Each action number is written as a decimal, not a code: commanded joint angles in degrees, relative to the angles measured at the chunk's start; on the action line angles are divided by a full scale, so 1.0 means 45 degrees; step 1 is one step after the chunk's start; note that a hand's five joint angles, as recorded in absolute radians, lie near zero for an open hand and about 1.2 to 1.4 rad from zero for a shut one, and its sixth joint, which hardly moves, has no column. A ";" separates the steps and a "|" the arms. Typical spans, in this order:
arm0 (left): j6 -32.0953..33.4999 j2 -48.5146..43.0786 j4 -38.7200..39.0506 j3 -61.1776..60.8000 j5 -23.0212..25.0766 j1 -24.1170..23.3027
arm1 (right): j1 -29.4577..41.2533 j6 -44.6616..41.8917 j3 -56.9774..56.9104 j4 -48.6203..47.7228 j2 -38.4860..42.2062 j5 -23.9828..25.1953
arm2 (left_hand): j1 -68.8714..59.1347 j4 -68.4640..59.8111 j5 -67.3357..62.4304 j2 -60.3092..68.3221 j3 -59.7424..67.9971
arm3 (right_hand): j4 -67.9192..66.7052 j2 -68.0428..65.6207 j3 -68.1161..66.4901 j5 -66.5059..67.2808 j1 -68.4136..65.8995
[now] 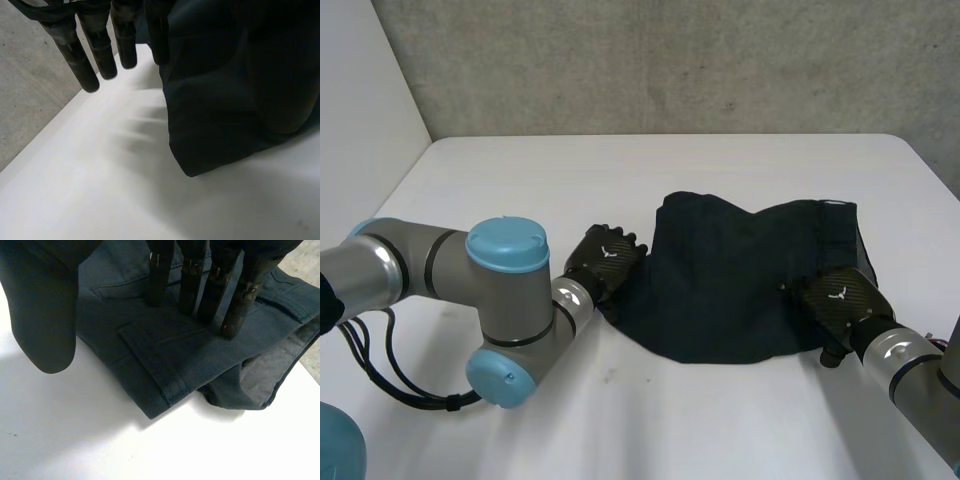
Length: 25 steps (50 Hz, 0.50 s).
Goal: Fold the shorts.
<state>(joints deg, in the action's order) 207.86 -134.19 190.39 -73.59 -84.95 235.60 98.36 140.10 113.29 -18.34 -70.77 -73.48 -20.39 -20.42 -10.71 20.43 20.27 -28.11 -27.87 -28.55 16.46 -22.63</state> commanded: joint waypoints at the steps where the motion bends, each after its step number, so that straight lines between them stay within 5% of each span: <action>1: 0.0000 -0.0063 -0.0356 0.0123 0.0049 0.0007 | -0.0295 -0.0019 -0.0526 -0.0415 0.0571 -0.0018 | -0.3117 -0.3112 -0.3047 0.3110 0.3143 | -0.7334 -0.7387 -0.7235 0.7700 -0.8551; 4: 0.0000 -0.0063 -0.0551 0.0162 0.0069 0.0007 | -0.0393 0.0000 -0.0663 -0.0689 0.0571 -0.0077 | -0.6064 -0.6058 -0.5994 0.6056 0.6090 | -1.1519 -1.1572 -1.1420 1.1885 -1.2736; 8: 0.0000 -0.0063 -0.0747 0.0279 0.0010 -0.0012 | -0.0588 0.0000 -0.1014 -0.0944 0.0512 -0.0311 | -1.3162 -1.3157 -1.3092 1.3155 1.3188 | -1.1532 -1.1585 -1.1433 1.1897 -1.2748; 17: -0.0117 0.0813 -0.0844 0.0397 -0.0671 0.0066 | -0.0511 0.1288 -0.1659 -0.0690 0.0317 -0.0351 | -1.3246 -1.3241 -1.3176 1.3239 1.3272 | -1.1532 -1.1585 -1.1433 1.1897 -1.2748; 25: -0.0526 0.5576 -0.0786 0.0084 -0.2782 0.0085 | -0.0296 0.3026 -0.3861 0.1551 -0.2549 -0.0351 | -1.3246 -1.3241 -1.3176 1.3239 1.3272 | -1.1532 -1.1585 -1.1433 1.1897 -1.2748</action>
<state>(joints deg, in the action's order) 206.79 -122.43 186.55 -72.51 -92.34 235.93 96.31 149.37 102.64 -18.31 -73.96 -75.10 -65.54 -68.98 -55.40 68.24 67.94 -68.07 -66.77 -66.68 53.85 -56.67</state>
